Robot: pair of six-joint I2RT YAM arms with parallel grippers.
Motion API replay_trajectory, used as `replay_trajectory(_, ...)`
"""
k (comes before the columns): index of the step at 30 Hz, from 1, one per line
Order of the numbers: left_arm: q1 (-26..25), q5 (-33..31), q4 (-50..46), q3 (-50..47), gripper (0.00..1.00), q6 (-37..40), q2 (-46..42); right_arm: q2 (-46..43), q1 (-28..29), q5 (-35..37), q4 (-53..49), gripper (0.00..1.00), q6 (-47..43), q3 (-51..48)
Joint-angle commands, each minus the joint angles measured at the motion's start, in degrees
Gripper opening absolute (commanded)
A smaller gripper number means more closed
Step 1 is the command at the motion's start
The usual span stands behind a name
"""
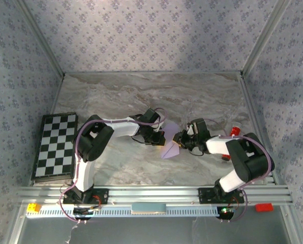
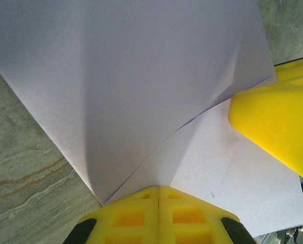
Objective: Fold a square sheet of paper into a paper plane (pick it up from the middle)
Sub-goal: Turn over the paper at the center of the table.
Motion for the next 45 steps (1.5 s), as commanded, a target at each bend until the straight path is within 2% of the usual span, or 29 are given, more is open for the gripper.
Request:
replay_trajectory(1,0.09,-0.38,-0.53,-1.63,0.02,-1.07,-1.18,0.67,-0.71,-1.01,2.14,0.14,-0.39,-0.95)
replay_trajectory(3,0.14,-0.6,0.71,-2.07,0.06,-2.01,-2.72,0.11,-1.06,-1.75,2.09,0.09,-1.39,-0.74)
replay_trajectory(5,0.12,-2.11,3.48,-3.52,0.14,-3.5,-4.75,-1.06,-1.08,-1.98,-0.01,0.09,-3.43,0.14)
replay_trajectory(7,0.02,-4.25,7.49,-6.25,0.17,-5.75,-7.81,-2.8,-1.07,-1.97,-3.31,0.08,-5.85,1.24)
replay_trajectory(12,0.12,-12.88,9.46,-12.42,0.23,-6.81,-18.33,-10.33,-0.8,0.68,-17.0,0.07,-13.76,5.01)
replay_trajectory(17,0.62,-20.83,6.58,-18.84,0.26,-5.86,-29.54,-17.94,0.97,10.25,-36.12,0.06,-24.51,12.57)
replay_trajectory(20,1.46,-25.02,5.87,-23.76,0.28,-6.4,-36.74,-20.67,3.03,19.32,-47.0,0.06,-28.63,17.9)
replay_trajectory(24,2.85,-29.72,4.93,-29.07,0.36,-7.63,-44.92,-21.21,6.87,34.03,-57.79,0.06,-29.57,24.47)
replay_trajectory(32,4.78,-32.64,2.13,-33.48,0.42,-8.59,-52.86,-10.91,17.61,61.24,-72.04,0.05,-30.6,36.47)
replay_trajectory(35,6.02,-33.69,0.16,-33.63,0.44,-8.93,-54.94,-5.9,20.86,67.55,-74.82,0.04,-28.95,39.16)
replay_trajectory(40,7.92,-37.53,-4.63,-34.11,0.46,-10.09,-59.81,3.27,25.44,70.69,-74.42,0.04,-26.01,40.96)
replay_trajectory(45,10.32,-38.03,-6.61,-36.04,0.48,-11.42,-64.4,14.89,29.79,68.67,-75.26,0.04,-22.41,47.97)
